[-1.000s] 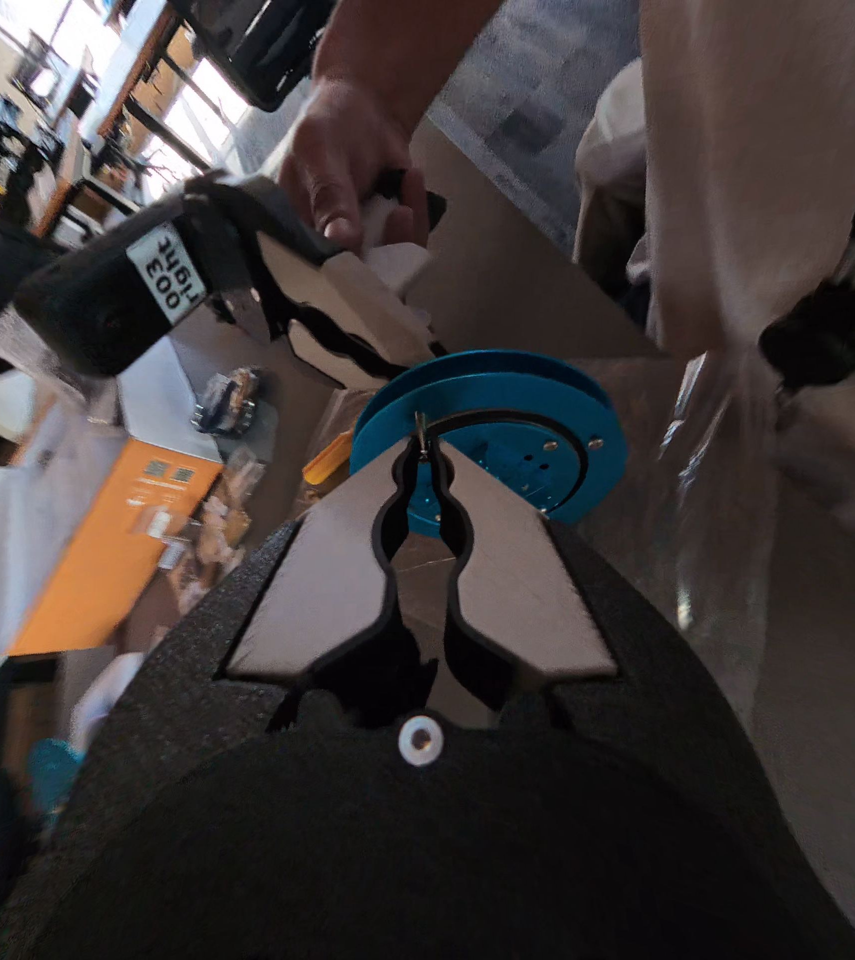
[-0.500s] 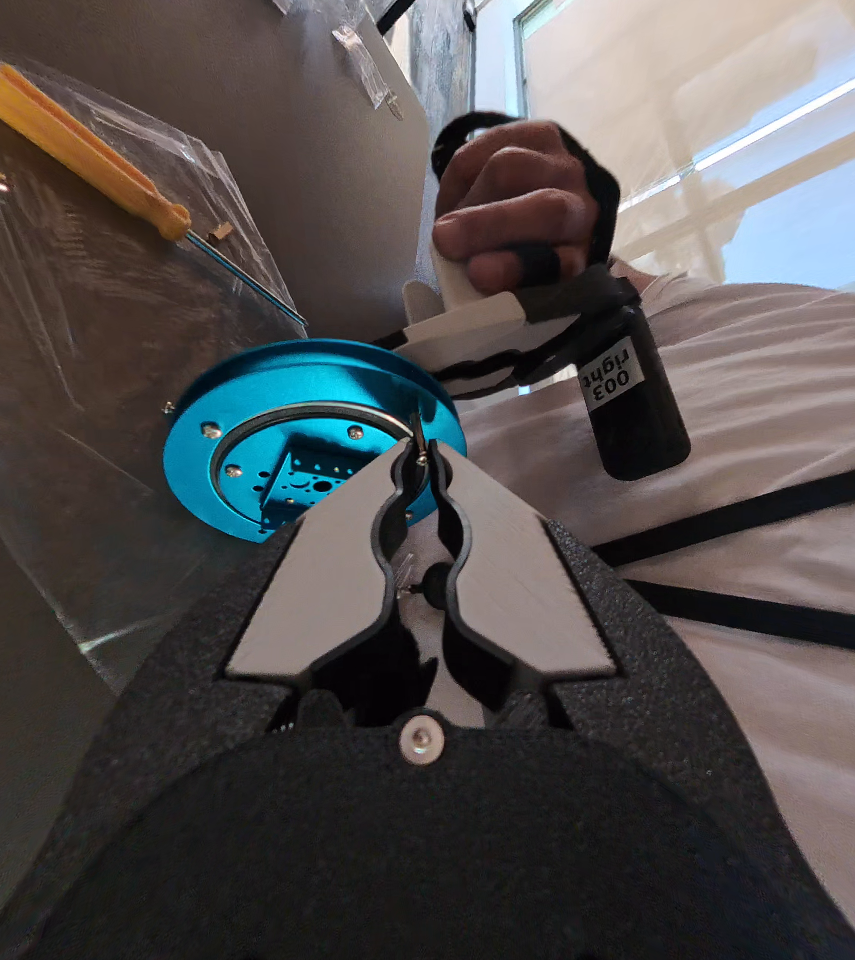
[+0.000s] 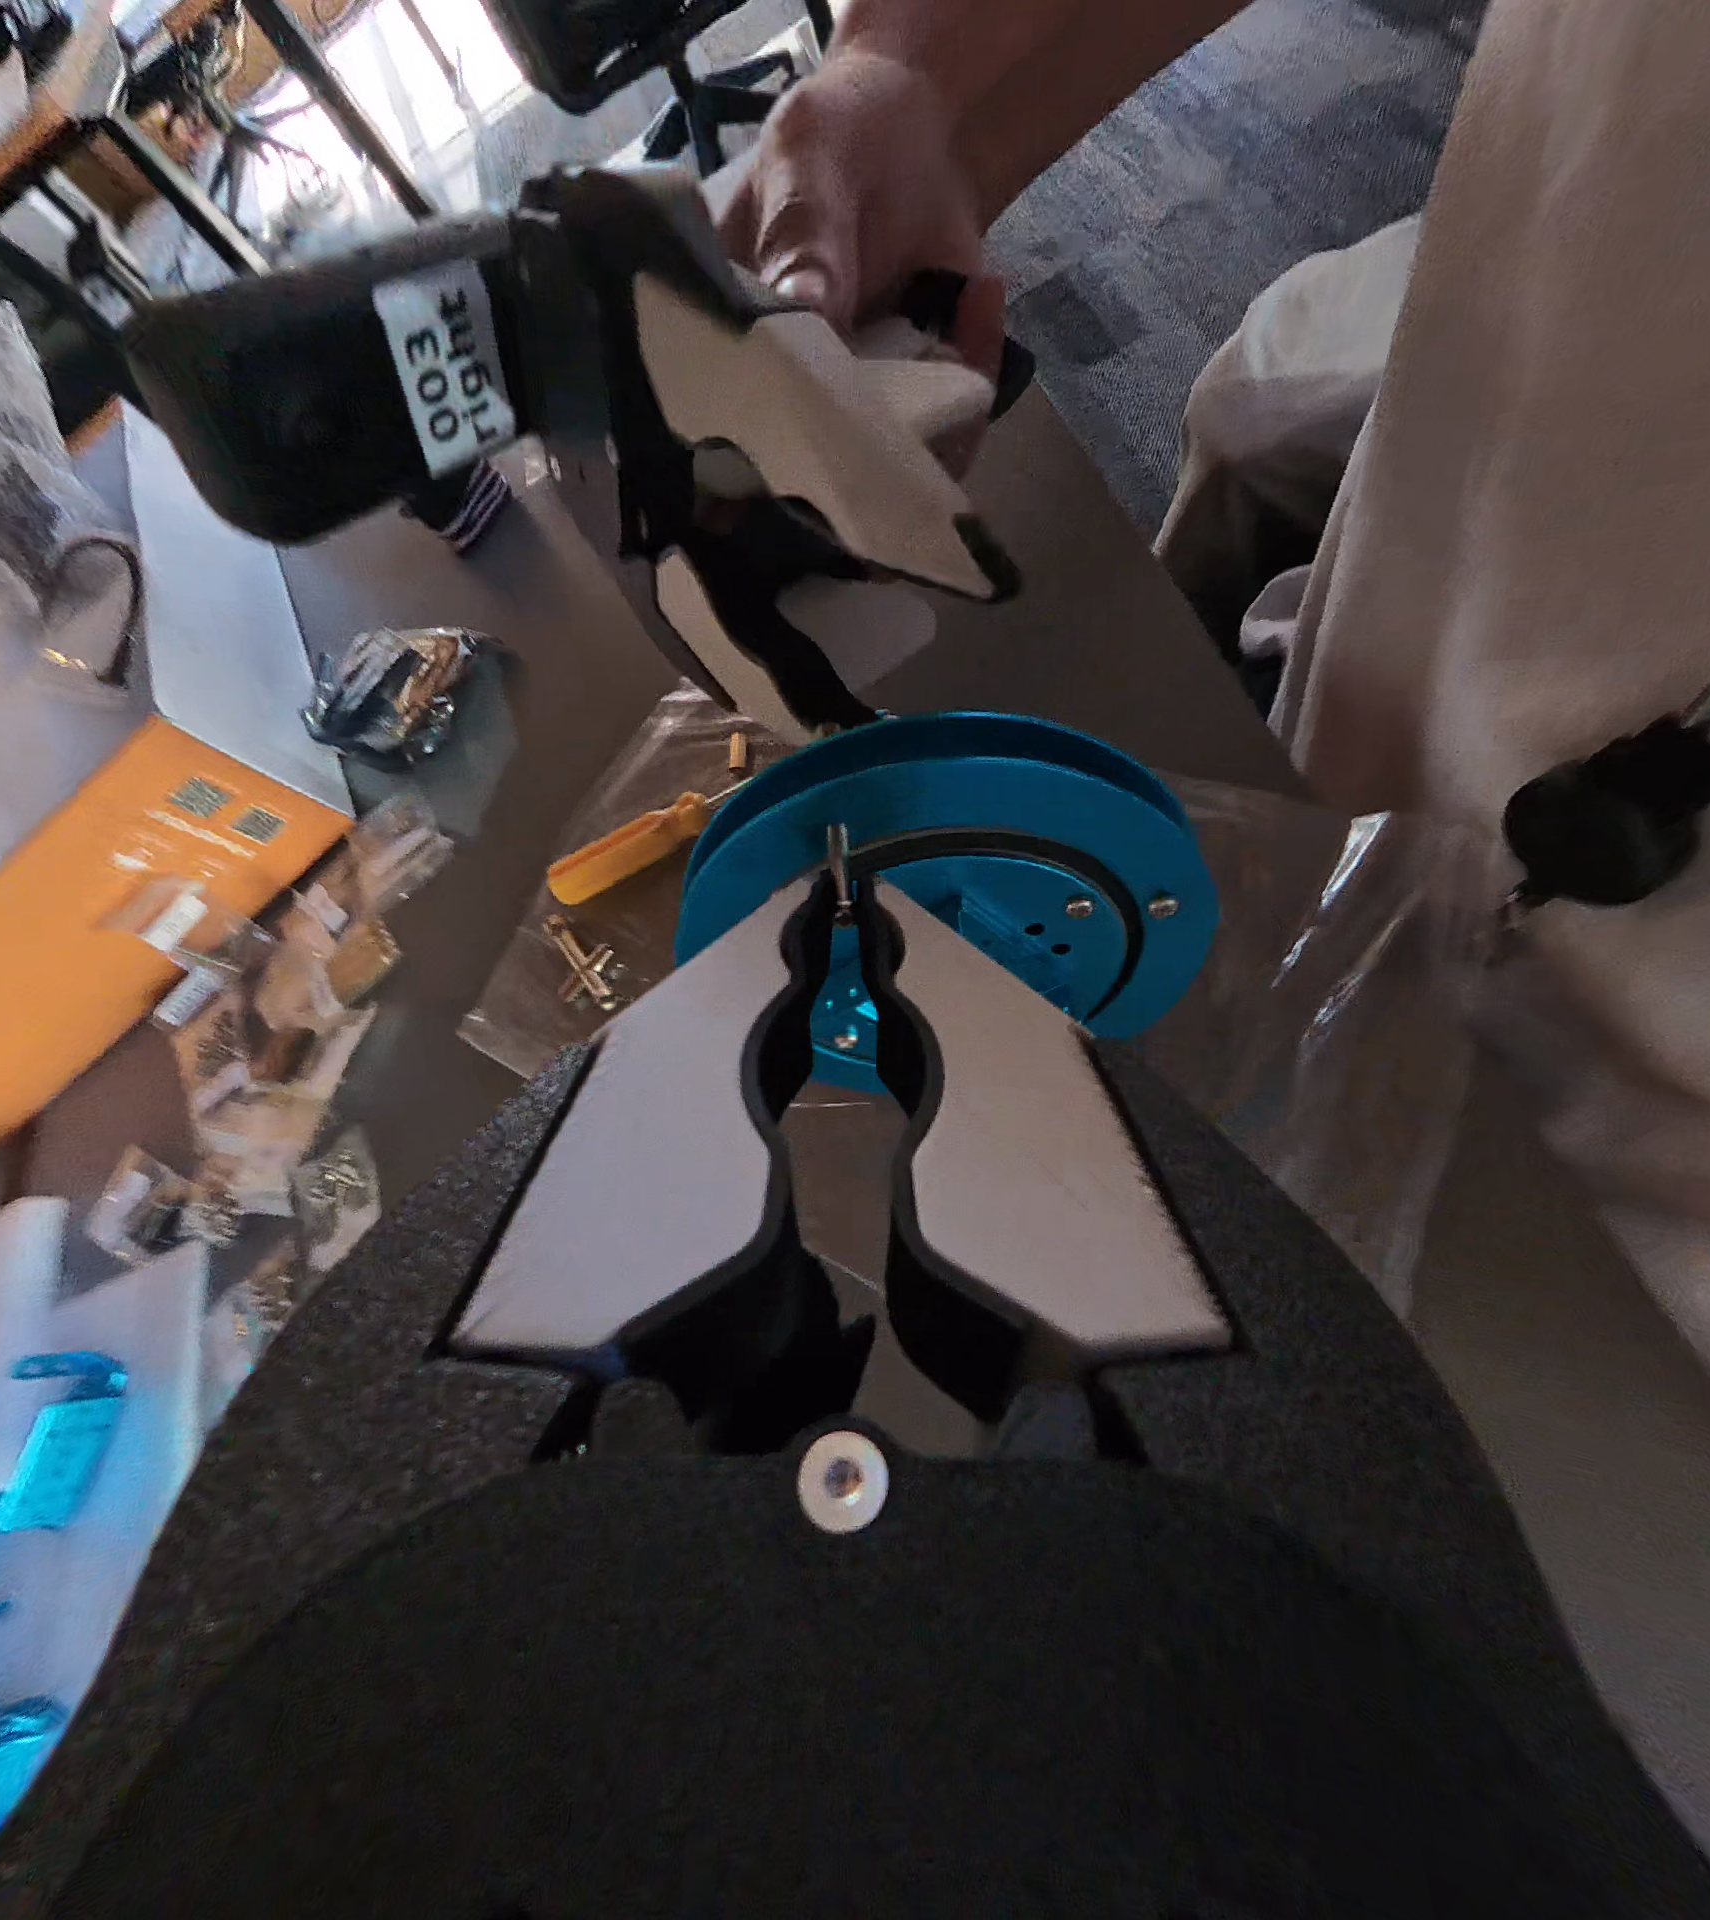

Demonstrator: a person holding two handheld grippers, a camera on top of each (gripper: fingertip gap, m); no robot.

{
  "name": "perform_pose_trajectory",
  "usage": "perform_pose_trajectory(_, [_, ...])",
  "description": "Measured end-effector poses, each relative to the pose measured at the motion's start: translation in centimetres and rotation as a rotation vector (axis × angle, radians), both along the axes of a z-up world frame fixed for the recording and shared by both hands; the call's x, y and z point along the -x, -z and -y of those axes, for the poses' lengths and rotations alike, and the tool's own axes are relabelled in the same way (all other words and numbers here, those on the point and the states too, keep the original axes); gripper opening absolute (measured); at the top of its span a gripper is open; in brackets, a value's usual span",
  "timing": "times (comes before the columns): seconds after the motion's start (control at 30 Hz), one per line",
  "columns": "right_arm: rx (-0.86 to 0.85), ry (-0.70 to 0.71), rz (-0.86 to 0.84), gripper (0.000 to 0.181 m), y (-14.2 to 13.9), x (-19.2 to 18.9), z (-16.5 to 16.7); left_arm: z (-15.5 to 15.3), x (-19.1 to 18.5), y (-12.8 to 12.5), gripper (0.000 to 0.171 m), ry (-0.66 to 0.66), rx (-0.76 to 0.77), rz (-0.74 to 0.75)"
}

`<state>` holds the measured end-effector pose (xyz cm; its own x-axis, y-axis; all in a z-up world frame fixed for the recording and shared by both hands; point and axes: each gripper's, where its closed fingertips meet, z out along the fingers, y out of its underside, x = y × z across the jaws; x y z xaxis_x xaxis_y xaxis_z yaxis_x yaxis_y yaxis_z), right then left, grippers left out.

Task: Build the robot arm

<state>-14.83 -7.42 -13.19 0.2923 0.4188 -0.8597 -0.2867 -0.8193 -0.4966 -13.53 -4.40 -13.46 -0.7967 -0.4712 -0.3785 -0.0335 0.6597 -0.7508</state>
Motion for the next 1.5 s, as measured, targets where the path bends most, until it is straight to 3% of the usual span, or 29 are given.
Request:
perform_pose_trajectory(0.13, [0.001, -0.003, -0.074, 0.036, -0.4, -0.4, -0.3, 0.0, 0.2, -0.2, 0.004, 0.087, -0.120, 0.120])
perform_pose_trajectory(0.27, [0.025, -0.033, -0.151, 0.031, -1.0, -0.7, -0.6, 0.7, 0.5, -0.2, 0.004, 0.157, -0.139, 0.129])
perform_pose_trajectory(0.43, [-0.064, -0.032, 0.054, 0.004, 0.4, -0.6, -0.7, 0.7, 0.2, 0.0, 0.004, 0.148, -0.139, 0.087])
perform_pose_trajectory(0.5, [-0.189, 0.011, 0.264, 0.004, 0.7, -0.9, -0.9, 0.6, 0.0, 0.0, 0.004, 0.062, -0.029, -0.050])
perform_pose_trajectory(0.57, [-0.336, 0.056, 0.567, 0.004, 1.0, -1.7, -1.2, 1.0, 0.1, -0.1, 0.003, -0.044, 0.182, -0.291])
perform_pose_trajectory(0.63, [-0.521, 0.092, 0.952, 0.004, 1.1, -2.4, -1.7, 1.0, -0.1, -0.2, 0.003, -0.145, 0.382, -0.511])
perform_pose_trajectory(0.73, [-0.847, 0.085, 1.667, 0.004, 0.9, -3.3, -2.3, 0.9, -0.3, -0.4, 0.003, -0.261, 0.667, -0.843])
perform_pose_trajectory(0.77, [-0.923, 0.080, 1.820, 0.004, 0.8, -3.4, -2.4, 0.9, -0.2, -0.5, 0.003, -0.273, 0.723, -0.906])
perform_pose_trajectory(0.8, [-0.954, 0.096, 1.870, 0.005, 0.8, -3.5, -2.5, 1.0, -0.2, -0.5, 0.003, -0.280, 0.749, -0.935])
perform_pose_trajectory(0.87, [-0.914, 0.149, 1.741, 0.005, 0.7, -3.5, -2.4, 1.1, -0.1, -0.5, 0.003, -0.266, 0.725, -0.904])
perform_pose_trajectory(0.93, [-0.818, 0.189, 1.553, 0.006, 0.7, -3.5, -2.2, 1.1, -0.2, -0.3, 0.004, -0.233, 0.618, -0.774])
perform_pose_trajectory(1.03, [-0.619, 0.225, 1.274, 0.031, 1.0, -4.7, -1.9, 0.7, -0.3, -0.3, 0.003, -0.164, 0.375, -0.501])
perform_pose_trajectory(1.13, [-0.359, 0.154, 0.800, 0.038, 1.5, -3.6, -0.9, 0.5, -0.2, -0.2, 0.004, -0.079, 0.133, -0.243])
perform_pose_trajectory(1.23, [-0.166, 0.082, 0.243, 0.038, -1.0, -2.1, -0.3, 0.6, 0.0, -0.2, 0.004, -0.004, -0.032, -0.066])
perform_pose_trajectory(1.27, [-0.142, 0.066, 0.172, 0.036, -1.2, -2.2, -0.3, 0.7, 0.1, -0.2, 0.004, 0.015, -0.067, -0.030])
perform_pose_trajectory(1.4, [-0.125, 0.006, 0.164, 0.023, -0.1, -1.7, -0.2, 0.5, -0.2, 0.0, 0.004, 0.039, -0.151, 0.049])
perform_pose_trajectory(1.47, [-0.143, 0.007, 0.249, 0.004, 0.9, -1.6, -0.4, 0.6, -0.2, 0.1, 0.004, 0.044, -0.148, 0.038])
perform_pose_trajectory(1.5, [-0.180, 0.019, 0.292, 0.004, 0.9, -1.7, -0.6, 0.4, -0.3, 0.1, 0.004, 0.036, -0.153, 0.039])
